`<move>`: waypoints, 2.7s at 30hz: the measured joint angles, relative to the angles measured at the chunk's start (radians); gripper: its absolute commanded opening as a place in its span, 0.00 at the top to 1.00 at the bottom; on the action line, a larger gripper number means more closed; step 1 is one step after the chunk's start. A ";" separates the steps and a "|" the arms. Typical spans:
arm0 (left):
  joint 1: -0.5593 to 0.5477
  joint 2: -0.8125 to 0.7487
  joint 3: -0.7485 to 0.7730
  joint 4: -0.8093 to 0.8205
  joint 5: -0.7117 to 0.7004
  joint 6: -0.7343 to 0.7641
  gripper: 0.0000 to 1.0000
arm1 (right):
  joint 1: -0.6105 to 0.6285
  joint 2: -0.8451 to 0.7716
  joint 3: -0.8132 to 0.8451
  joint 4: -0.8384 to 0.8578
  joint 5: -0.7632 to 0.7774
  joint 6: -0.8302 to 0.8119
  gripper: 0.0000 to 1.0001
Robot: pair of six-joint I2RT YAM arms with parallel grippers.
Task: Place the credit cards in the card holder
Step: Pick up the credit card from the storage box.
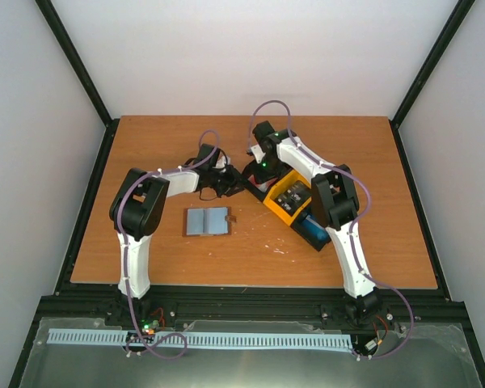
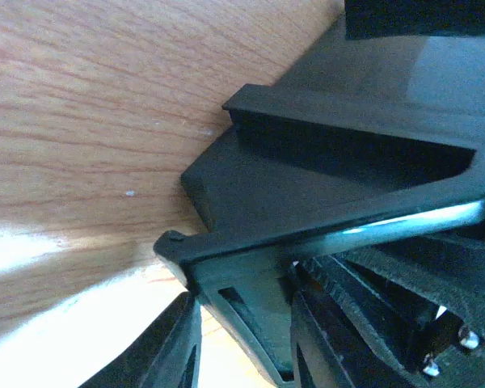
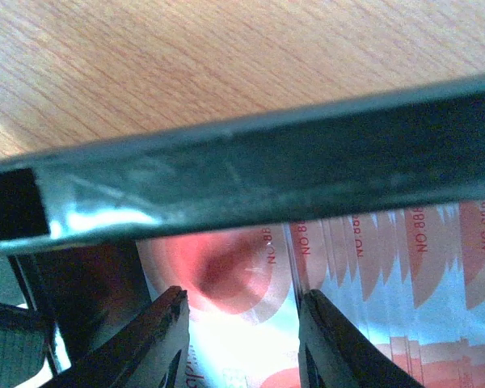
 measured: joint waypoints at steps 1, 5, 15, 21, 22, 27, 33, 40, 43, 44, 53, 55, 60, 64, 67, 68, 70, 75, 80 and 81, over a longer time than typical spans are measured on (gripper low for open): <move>0.000 0.000 0.003 -0.006 0.000 0.003 0.72 | -0.002 0.000 0.000 0.000 -0.004 0.000 0.63; 0.000 0.002 0.008 -0.026 0.004 0.010 0.74 | -0.011 -0.002 0.000 0.000 -0.021 0.000 0.65; -0.002 0.018 0.026 -0.054 0.003 0.016 0.74 | -0.025 -0.078 -0.028 -0.007 -0.142 -0.003 0.71; -0.007 0.023 0.035 -0.055 -0.002 0.018 0.74 | -0.022 -0.108 -0.068 -0.009 -0.211 -0.006 0.68; -0.007 0.023 0.037 -0.055 -0.003 0.018 0.74 | -0.022 -0.108 -0.074 -0.009 -0.213 -0.007 0.67; -0.008 0.024 0.038 -0.055 -0.005 0.025 0.74 | -0.023 -0.108 -0.106 -0.016 -0.208 -0.011 0.65; -0.008 0.024 0.039 -0.056 -0.005 0.034 0.74 | -0.023 -0.108 -0.105 -0.015 -0.189 -0.011 0.69; -0.008 0.024 0.041 -0.059 -0.006 0.044 0.74 | -0.023 -0.108 -0.087 -0.029 -0.177 -0.007 0.77; -0.008 0.025 0.043 -0.063 -0.006 0.050 0.75 | -0.023 -0.108 -0.073 -0.031 -0.180 -0.006 0.76; -0.008 0.025 0.044 -0.063 -0.005 0.051 0.74 | -0.023 -0.108 -0.069 -0.031 -0.182 -0.006 0.76; -0.008 0.029 0.053 -0.074 -0.005 0.063 0.75 | -0.023 -0.107 -0.064 -0.033 -0.178 -0.002 0.88; -0.008 0.029 0.054 -0.077 -0.005 0.065 0.75 | -0.023 -0.106 -0.062 -0.033 -0.174 0.001 0.91; -0.008 0.029 0.055 -0.080 -0.005 0.067 0.75 | -0.023 -0.097 -0.053 -0.034 -0.166 0.008 0.96; -0.008 0.030 0.056 -0.080 -0.005 0.069 0.75 | -0.023 -0.095 -0.047 -0.035 -0.163 0.014 0.97; -0.008 0.030 0.057 -0.082 -0.005 0.070 0.75 | -0.023 -0.092 -0.039 -0.035 -0.159 0.019 0.97; -0.008 0.030 0.057 -0.082 -0.005 0.071 0.75 | -0.024 -0.090 -0.038 -0.035 -0.159 0.021 0.97; -0.008 0.030 0.057 -0.083 -0.005 0.072 0.75 | -0.027 -0.085 -0.032 -0.036 -0.168 0.029 0.97; -0.008 0.030 0.057 -0.083 -0.005 0.074 0.75 | -0.047 -0.079 -0.027 -0.038 -0.213 0.070 0.97; -0.008 0.030 0.057 -0.084 -0.005 0.074 0.74 | -0.069 -0.079 -0.021 -0.035 -0.223 0.095 0.97; -0.008 0.030 0.057 -0.084 -0.005 0.074 0.74 | -0.071 -0.079 -0.021 -0.035 -0.223 0.096 0.97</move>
